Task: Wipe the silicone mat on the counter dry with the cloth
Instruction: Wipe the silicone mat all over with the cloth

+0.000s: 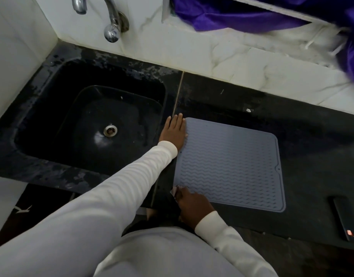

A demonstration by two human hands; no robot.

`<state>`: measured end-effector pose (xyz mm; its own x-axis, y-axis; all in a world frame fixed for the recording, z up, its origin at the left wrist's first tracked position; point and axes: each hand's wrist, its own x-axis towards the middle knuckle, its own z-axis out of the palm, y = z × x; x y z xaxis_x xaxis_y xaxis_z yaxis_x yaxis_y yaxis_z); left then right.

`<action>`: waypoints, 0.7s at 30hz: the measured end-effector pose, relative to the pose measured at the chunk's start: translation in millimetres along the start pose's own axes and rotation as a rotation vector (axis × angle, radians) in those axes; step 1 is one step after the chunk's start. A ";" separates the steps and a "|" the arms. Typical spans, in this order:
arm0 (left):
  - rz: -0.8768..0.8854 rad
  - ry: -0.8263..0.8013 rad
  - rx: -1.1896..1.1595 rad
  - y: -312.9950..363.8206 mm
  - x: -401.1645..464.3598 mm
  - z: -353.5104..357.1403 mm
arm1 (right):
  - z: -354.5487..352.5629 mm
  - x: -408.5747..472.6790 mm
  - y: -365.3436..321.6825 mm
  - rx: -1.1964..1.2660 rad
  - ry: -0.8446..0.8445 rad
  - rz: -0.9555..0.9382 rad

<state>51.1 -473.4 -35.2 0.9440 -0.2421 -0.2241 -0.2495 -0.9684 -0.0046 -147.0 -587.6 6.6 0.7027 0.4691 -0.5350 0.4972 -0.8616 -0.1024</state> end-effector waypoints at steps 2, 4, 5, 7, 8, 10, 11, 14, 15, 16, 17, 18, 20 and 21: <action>0.000 0.023 -0.022 2.0 -3.2 0.8 | 2.7 -1.6 2.1 -0.016 0.078 -0.040; 0.006 0.032 -0.115 8.7 -9.7 0.0 | 0.8 -2.6 3.0 -0.066 0.116 -0.064; 0.011 0.033 -0.188 13.8 -15.9 0.9 | -0.9 -2.4 3.8 -0.093 0.136 -0.073; 0.018 0.071 -0.311 27.3 -34.9 7.9 | 0.1 -1.4 6.5 -0.139 0.164 -0.091; 0.010 0.095 -0.351 35.3 -46.2 12.9 | 3.1 -1.7 9.4 -0.159 0.173 -0.094; -0.041 0.096 -0.436 48.4 -64.4 22.3 | 7.8 -3.7 17.9 -0.161 0.186 -0.105; -0.075 0.090 -0.466 52.6 -69.7 27.2 | 8.5 -6.5 24.1 -0.122 0.199 -0.112; -0.156 0.103 -0.431 58.1 -73.7 36.3 | 4.0 -21.4 47.0 -0.007 0.247 -0.156; -0.171 0.108 -0.401 60.1 -73.6 38.2 | 3.0 -28.9 56.4 -0.008 0.247 -0.181; -0.183 0.114 -0.377 62.0 -73.6 39.5 | 1.6 -36.9 66.5 -0.013 0.253 -0.190; -0.189 0.123 -0.360 62.4 -73.8 41.2 | 1.6 -44.6 76.0 -0.014 0.251 -0.180; -0.191 0.136 -0.351 63.4 -74.1 42.6 | 1.9 -52.4 86.8 -0.008 0.241 -0.166; -0.183 0.158 -0.352 63.0 -74.3 44.0 | 6.1 -65.2 110.2 0.008 0.155 -0.149; -0.178 0.169 -0.351 62.6 -74.3 44.7 | 6.8 -70.5 121.1 0.039 0.079 -0.127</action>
<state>-44.3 -513.3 -62.4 0.9951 -0.0471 -0.0868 -0.0179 -0.9506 0.3099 -139.8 -726.3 26.2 0.6740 0.5877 -0.4477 0.5660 -0.8002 -0.1983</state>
